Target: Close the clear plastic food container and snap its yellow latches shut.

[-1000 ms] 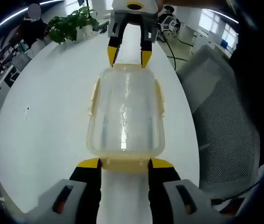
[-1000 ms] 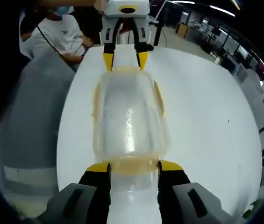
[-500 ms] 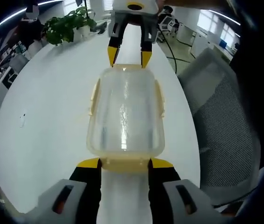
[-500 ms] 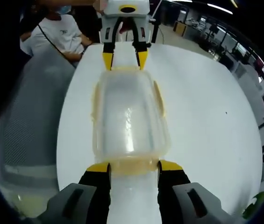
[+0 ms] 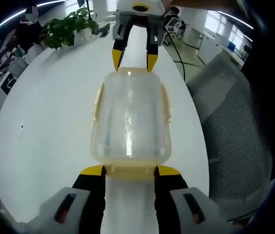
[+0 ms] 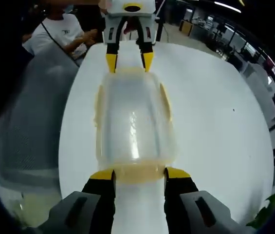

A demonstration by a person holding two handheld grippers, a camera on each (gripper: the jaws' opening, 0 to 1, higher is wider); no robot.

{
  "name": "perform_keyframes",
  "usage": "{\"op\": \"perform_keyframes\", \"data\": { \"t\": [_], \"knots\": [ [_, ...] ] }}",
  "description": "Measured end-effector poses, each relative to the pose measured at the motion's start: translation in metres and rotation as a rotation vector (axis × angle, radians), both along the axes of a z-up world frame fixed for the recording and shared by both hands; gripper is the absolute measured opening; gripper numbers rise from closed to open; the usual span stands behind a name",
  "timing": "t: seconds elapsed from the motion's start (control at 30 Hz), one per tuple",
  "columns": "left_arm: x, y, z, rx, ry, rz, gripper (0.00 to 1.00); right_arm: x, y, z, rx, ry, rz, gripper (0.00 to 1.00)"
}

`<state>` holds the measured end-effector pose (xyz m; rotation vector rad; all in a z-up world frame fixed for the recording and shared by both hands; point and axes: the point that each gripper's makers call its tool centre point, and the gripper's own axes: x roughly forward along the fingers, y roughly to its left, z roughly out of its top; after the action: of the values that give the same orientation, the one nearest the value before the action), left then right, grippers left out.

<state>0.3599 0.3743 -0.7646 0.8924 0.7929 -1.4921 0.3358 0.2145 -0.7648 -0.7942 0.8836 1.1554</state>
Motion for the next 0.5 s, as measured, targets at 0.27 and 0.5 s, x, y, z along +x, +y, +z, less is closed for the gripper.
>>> {"op": "perform_keyframes", "data": {
  "t": [0.27,0.5],
  "knots": [
    [-0.001,-0.009,-0.001,-0.005,0.002,-0.005,0.37,-0.002,-0.009,-0.001,-0.002,0.002,-0.007,0.38],
    [-0.004,-0.016,-0.002,-0.005,0.009,-0.004,0.38,-0.004,-0.016,-0.003,-0.006,0.008,-0.011,0.38]
  ]
}}
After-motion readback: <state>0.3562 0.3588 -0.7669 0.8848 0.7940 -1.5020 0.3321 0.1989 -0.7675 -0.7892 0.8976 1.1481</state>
